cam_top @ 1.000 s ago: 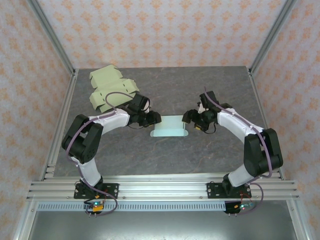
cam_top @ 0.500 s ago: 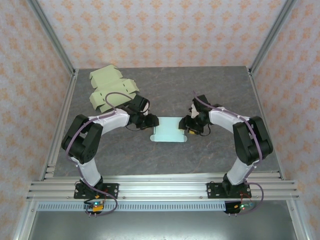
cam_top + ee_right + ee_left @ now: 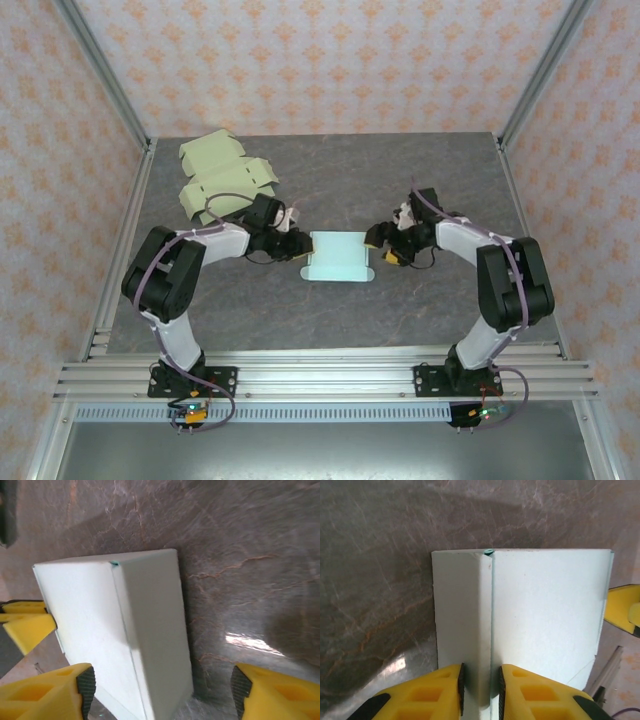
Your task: Fold the paper box
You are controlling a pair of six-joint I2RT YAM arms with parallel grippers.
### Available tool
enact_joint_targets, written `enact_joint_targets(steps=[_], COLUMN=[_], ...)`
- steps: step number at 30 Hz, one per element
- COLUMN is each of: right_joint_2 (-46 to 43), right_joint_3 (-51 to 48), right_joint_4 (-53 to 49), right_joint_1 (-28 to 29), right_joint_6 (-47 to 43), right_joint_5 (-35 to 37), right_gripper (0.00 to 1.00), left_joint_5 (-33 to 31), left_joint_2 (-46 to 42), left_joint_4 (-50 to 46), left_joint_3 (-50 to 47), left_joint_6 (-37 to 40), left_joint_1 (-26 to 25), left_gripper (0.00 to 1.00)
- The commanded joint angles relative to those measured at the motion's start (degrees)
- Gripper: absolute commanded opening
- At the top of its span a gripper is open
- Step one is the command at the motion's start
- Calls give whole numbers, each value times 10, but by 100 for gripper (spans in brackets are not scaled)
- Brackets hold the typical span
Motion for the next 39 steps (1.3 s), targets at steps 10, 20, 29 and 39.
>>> enact_joint_targets(steps=[10, 20, 29, 39], right_joint_2=[34, 43, 53, 30], right_joint_3=[-44, -35, -73, -82], right_joint_4=[127, 141, 367, 381], right_joint_1=[-4, -1, 24, 24], right_joint_6=[62, 76, 277, 383], right_joint_5=[-124, -123, -130, -104], right_gripper=[86, 85, 69, 46], left_joint_5=[36, 37, 41, 26], left_joint_2=[94, 97, 97, 8], left_joint_4=[69, 86, 88, 122], left_joint_3=[-54, -75, -67, -62], left_joint_6=[-21, -22, -30, -59], left_joint_1=[25, 43, 44, 46], left_gripper=[19, 18, 21, 74])
